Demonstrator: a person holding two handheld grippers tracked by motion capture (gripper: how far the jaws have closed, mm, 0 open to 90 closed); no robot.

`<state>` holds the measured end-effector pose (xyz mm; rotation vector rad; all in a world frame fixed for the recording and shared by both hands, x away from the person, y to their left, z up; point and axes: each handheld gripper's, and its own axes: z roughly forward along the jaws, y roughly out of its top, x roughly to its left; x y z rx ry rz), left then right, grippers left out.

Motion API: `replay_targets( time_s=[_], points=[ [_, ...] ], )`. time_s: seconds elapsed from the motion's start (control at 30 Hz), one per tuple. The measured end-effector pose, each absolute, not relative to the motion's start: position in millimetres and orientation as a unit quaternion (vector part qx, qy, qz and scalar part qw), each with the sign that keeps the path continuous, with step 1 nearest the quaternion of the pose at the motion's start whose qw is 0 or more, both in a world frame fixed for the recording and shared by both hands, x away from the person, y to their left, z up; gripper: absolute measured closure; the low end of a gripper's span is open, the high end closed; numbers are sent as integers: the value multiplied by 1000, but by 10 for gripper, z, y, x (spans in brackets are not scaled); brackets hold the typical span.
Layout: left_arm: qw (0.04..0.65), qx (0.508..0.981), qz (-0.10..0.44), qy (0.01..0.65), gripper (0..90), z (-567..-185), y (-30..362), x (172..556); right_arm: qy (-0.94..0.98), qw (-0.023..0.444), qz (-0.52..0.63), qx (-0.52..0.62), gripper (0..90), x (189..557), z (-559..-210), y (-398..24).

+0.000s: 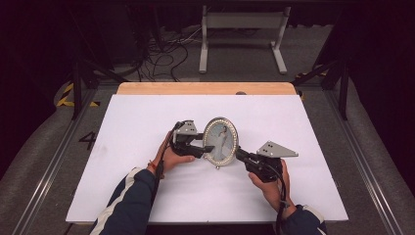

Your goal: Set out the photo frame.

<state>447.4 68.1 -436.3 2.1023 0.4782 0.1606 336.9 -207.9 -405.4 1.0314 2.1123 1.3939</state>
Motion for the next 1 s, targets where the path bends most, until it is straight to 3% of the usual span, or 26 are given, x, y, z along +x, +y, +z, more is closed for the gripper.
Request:
replay_targets(
  time_s=[0.63, 0.8, 1.0],
  points=[
    [421, 881, 97, 192, 453, -4290, 809, 4225, 745, 211, 495, 393, 846, 3521, -4090, -2035],
    [438, 873, 84, 197, 414, -4272, 866, 4183, 746, 217, 493, 391, 843, 3545, -4103, -2007],
    [453, 860, 107, 209, 415, -4208, 897, 4148, 753, 214, 486, 388, 832, 3528, -4142, -1993]
  ],
)
